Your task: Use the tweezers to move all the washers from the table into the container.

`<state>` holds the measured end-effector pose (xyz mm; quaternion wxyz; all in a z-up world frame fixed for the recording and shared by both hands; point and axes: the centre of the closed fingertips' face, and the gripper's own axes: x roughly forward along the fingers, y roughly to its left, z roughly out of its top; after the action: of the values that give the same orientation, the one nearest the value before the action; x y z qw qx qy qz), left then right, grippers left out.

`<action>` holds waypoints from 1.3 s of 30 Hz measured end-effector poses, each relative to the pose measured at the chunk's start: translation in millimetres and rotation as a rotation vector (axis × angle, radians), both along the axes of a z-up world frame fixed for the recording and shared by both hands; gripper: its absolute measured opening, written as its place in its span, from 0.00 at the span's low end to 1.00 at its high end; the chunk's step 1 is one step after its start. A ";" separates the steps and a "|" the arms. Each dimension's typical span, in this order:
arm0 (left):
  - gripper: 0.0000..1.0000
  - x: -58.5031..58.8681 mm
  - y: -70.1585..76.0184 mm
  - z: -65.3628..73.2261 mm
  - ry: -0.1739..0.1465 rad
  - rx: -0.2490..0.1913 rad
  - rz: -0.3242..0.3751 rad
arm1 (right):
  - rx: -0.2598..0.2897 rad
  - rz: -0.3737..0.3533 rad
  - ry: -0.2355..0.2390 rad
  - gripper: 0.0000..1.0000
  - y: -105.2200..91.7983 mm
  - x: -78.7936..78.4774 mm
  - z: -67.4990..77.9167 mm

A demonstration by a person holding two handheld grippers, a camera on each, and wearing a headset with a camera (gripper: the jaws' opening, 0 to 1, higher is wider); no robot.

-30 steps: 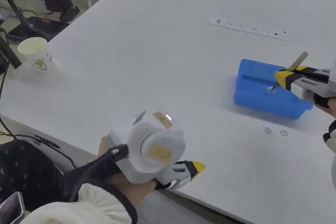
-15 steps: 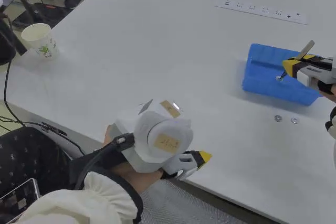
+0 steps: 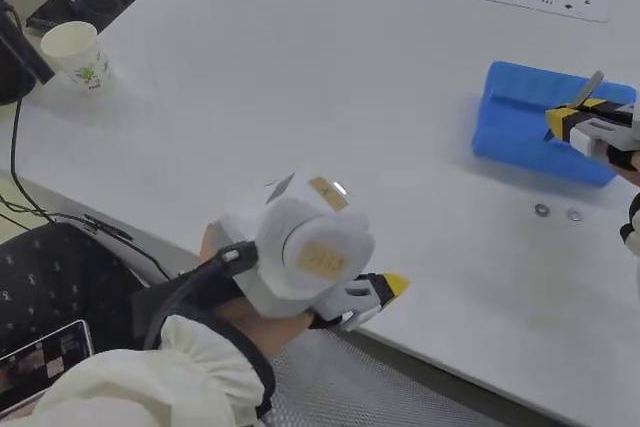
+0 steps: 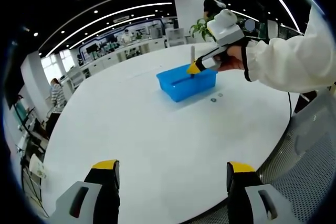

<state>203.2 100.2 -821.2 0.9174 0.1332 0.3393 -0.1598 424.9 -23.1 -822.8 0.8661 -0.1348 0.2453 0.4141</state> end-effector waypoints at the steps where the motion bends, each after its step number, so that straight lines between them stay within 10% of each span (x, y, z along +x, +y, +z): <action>1: 0.85 0.0 -0.1 -0.4 0.002 0.003 -0.002 | 0.004 0.000 0.006 0.02 0.5 0.6 -2.2; 12: 0.84 -0.4 -1.0 -0.9 0.006 0.004 -0.008 | -0.048 0.006 -0.042 0.03 1.9 5.2 -13.9; 39: 0.83 -0.2 1.5 -0.4 0.005 0.004 0.001 | 0.024 -0.037 0.028 0.04 -4.5 -2.0 -3.0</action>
<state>203.0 101.7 -821.6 0.9164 0.1344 0.3418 -0.1591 422.8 -27.7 -825.8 0.8718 -0.1140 0.2547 0.4027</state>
